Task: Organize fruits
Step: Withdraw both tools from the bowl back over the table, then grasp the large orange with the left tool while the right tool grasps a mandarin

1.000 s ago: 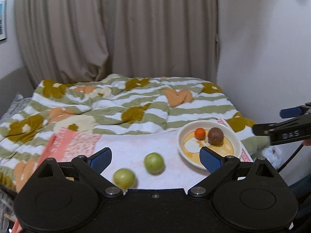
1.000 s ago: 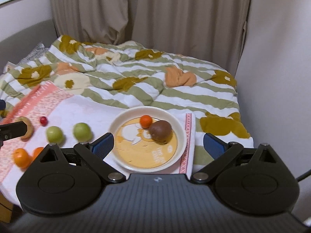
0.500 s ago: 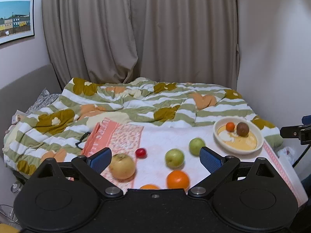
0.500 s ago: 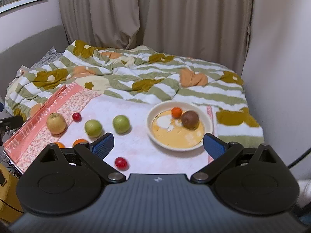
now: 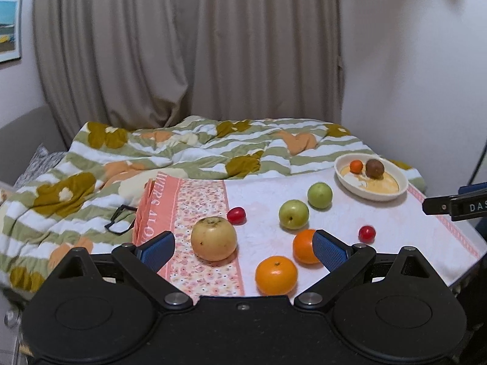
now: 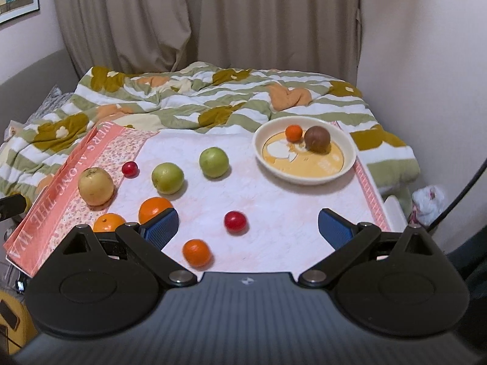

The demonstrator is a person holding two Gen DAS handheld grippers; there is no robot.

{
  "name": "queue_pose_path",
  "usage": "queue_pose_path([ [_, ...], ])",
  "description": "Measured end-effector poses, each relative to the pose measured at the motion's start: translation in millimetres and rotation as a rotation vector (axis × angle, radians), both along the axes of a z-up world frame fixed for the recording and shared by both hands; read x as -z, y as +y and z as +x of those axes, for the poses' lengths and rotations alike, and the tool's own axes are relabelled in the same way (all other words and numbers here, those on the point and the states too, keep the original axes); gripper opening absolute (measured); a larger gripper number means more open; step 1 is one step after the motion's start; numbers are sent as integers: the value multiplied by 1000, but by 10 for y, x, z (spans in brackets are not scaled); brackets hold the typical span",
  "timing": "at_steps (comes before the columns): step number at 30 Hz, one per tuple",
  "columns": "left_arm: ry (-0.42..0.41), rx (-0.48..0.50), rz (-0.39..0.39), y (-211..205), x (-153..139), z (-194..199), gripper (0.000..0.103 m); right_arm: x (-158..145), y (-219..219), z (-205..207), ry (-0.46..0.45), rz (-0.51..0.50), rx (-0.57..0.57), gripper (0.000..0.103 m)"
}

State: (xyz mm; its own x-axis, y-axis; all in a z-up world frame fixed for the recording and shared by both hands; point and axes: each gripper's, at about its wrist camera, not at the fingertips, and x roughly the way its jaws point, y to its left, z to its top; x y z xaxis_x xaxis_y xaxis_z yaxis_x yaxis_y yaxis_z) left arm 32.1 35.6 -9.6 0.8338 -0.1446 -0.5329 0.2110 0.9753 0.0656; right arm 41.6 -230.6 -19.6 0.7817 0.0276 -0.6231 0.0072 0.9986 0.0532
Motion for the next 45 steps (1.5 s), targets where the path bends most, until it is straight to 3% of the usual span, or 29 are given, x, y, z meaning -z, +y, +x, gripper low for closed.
queue_pose_path([
  [12,20,119,39,17,598,317,99,610,347,-36,4,-7,-13,103],
  [18,92,139,11,-84,887,561,97,897,411,101,26,-15,-24,103],
  [24,172,181,-3,-242,1095,784,86,1037,408,244,41,-2,-22,103],
  [26,198,186,-16,-260,1138,837,76,1068,421,285,49,-11,-29,103],
  [31,245,188,-32,-270,1199,929,64,1125,456,344,60,-2,-51,103],
  [36,248,197,-27,-277,1198,927,64,1147,499,376,68,-4,-66,103],
  [45,256,173,-35,-204,1184,896,64,1219,543,489,93,-11,-103,82],
])
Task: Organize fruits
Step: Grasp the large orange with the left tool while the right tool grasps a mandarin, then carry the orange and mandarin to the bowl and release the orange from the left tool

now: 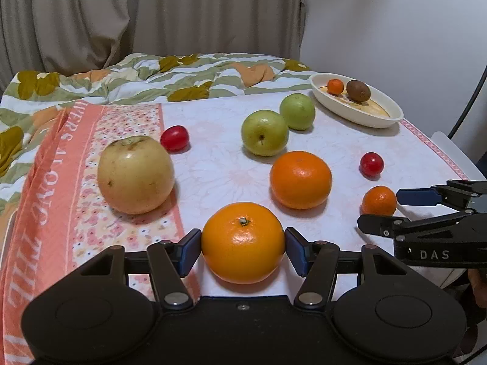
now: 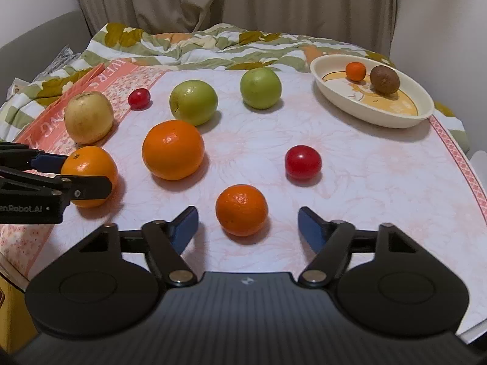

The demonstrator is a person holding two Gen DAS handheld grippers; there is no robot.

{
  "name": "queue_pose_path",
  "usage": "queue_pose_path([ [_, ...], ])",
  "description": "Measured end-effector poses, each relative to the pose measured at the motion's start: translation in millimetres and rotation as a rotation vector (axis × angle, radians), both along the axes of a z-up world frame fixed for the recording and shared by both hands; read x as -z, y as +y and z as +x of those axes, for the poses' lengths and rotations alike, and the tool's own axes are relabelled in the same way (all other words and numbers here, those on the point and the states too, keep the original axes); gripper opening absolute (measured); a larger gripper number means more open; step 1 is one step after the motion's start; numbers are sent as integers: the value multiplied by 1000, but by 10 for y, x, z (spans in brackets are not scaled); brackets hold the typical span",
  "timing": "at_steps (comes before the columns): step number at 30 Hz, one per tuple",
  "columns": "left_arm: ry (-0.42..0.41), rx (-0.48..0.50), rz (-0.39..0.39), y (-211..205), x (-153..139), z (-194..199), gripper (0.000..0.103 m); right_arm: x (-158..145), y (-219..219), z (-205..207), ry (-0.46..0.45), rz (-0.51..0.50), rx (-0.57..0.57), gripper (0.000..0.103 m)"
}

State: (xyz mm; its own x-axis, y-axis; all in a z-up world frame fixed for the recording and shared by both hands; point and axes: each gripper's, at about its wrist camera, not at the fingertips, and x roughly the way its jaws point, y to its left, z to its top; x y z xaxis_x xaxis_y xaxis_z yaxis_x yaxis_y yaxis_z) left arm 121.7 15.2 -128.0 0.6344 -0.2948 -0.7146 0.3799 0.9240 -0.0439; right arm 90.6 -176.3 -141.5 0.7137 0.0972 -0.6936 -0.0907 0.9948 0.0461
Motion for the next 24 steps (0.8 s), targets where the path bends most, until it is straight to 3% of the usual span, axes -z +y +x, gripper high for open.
queue_pose_path([
  [5,1,-13,7,45,-4,-27,63,25,25,29,2,4,-21,67],
  [7,-1,-16,8,63,-7,-43,63,26,44,37,3,4,-31,53],
  [17,-36,-36,-8,127,-182,-154,63,-109,69,-32,-25,12,-42,53],
  [24,-79,-16,-14,102,-462,-220,63,-383,39,-156,-59,22,-21,52],
])
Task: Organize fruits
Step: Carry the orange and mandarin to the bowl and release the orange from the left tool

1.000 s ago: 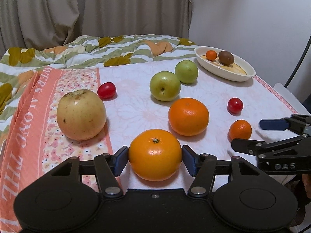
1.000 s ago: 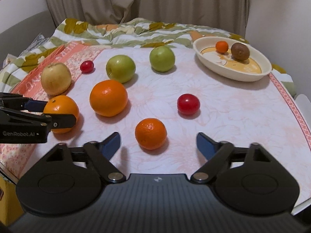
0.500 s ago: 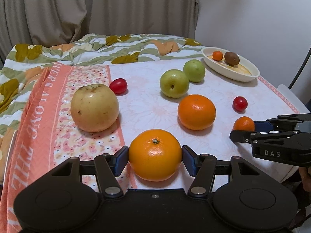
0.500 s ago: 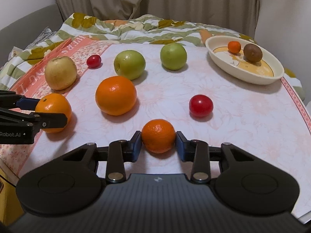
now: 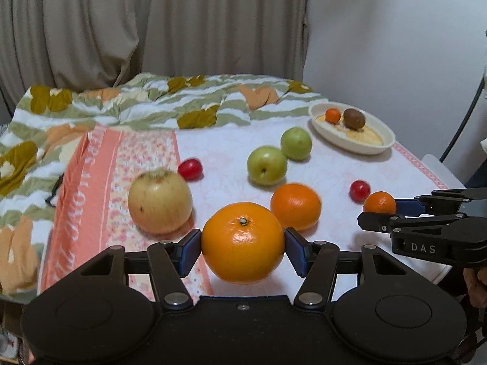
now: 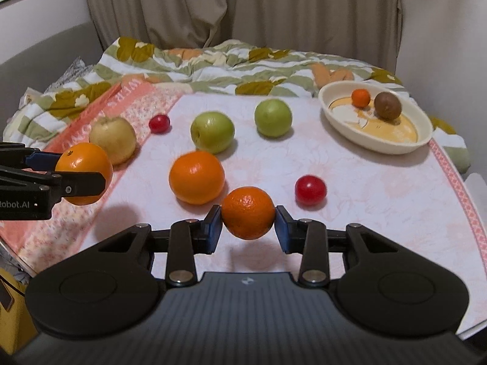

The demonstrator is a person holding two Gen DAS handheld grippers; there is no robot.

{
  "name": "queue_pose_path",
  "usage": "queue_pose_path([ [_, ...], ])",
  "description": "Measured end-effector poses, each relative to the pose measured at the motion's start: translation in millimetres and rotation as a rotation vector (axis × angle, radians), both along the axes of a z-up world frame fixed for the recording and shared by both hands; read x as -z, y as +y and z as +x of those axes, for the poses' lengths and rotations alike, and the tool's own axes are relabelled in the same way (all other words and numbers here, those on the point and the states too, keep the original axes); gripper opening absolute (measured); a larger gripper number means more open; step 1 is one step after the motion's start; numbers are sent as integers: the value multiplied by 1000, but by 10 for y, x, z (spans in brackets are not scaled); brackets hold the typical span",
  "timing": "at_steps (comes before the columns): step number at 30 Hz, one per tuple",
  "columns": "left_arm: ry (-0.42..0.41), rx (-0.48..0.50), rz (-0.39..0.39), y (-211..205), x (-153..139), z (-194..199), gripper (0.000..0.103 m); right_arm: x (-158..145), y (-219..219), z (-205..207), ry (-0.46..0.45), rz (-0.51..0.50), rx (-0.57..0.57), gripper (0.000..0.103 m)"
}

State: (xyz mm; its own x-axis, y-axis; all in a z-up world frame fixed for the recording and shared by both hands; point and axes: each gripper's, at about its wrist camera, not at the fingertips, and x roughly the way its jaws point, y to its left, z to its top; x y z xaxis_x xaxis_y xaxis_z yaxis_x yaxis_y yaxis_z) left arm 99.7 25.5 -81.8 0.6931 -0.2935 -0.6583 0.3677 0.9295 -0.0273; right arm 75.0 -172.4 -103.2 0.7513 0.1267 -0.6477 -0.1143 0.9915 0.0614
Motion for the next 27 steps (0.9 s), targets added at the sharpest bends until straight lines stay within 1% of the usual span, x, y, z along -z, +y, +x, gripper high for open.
queue_pose_path([
  [8,-52,22,-15,-141,-363,-53,63,-390,-205,-156,-36,11,56,52],
  [12,-81,18,-26,-293,-540,-77,63,-606,-390,-214,-66,18,72,52],
  [16,-107,13,-45,-502,-693,-90,63,-775,-605,-220,-101,10,62,52],
  [24,-155,-87,-76,-1058,-907,-65,63,-989,-1192,-52,-117,32,-9,52],
  [27,-171,-111,-68,-1294,-937,-24,63,-1033,-1451,69,-131,29,-35,52],
])
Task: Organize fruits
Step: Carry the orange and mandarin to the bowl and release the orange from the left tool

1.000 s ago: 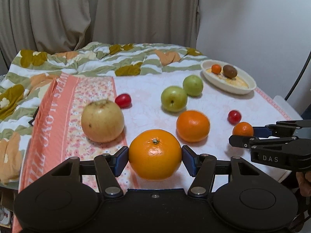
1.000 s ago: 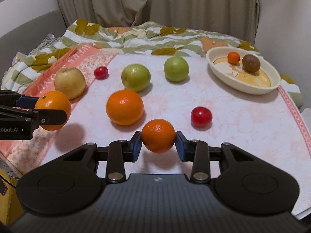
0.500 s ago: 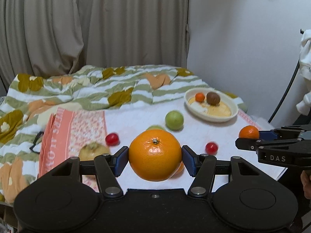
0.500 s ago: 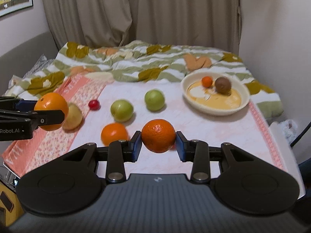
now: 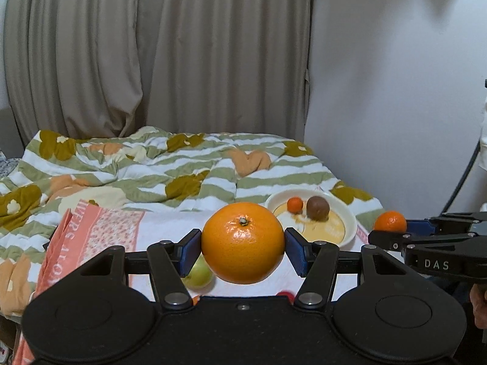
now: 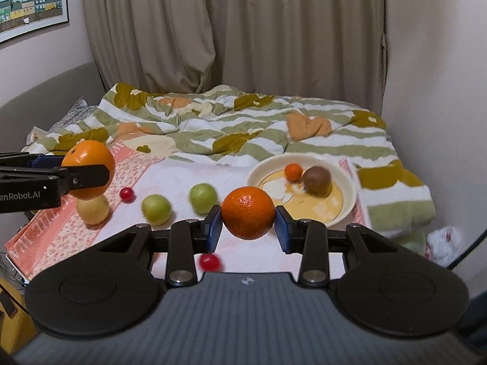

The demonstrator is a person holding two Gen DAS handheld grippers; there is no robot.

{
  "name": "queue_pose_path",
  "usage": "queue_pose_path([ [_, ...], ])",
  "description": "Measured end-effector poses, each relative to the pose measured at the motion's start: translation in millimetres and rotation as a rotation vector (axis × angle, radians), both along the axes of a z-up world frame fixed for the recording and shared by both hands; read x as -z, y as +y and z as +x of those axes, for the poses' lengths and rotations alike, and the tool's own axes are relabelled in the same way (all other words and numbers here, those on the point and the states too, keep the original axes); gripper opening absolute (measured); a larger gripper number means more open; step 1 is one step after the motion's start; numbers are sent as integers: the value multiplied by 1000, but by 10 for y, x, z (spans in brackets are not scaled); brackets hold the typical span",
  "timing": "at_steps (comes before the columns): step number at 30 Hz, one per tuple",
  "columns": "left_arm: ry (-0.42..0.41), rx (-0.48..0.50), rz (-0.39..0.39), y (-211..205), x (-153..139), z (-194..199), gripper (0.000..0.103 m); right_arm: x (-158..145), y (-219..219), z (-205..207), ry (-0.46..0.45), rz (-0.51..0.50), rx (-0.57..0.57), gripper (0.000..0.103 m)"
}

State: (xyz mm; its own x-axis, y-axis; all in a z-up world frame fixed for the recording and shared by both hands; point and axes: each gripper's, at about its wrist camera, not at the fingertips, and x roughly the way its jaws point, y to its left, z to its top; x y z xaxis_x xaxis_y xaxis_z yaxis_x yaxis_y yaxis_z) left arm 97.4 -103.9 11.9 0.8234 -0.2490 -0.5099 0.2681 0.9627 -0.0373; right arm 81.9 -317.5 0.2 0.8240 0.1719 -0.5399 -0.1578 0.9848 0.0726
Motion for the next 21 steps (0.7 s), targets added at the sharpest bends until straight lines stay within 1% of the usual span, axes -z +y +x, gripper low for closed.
queue_pose_path([
  [4,3,-38,-21,-310,-17,95,63,-39,-355,188,-5,-7,-35,52],
  [6,2,-53,-19,-472,-12,150,63,-41,-536,306,-2,-12,-51,52],
  [12,27,-78,-27,-868,50,352,63,31,-965,666,22,-12,-75,52],
  [17,59,-59,-3,-1143,142,577,63,146,-1204,953,49,-4,-64,52],
  [21,91,-23,14,-1350,298,799,63,271,-1345,1156,69,2,-40,52],
])
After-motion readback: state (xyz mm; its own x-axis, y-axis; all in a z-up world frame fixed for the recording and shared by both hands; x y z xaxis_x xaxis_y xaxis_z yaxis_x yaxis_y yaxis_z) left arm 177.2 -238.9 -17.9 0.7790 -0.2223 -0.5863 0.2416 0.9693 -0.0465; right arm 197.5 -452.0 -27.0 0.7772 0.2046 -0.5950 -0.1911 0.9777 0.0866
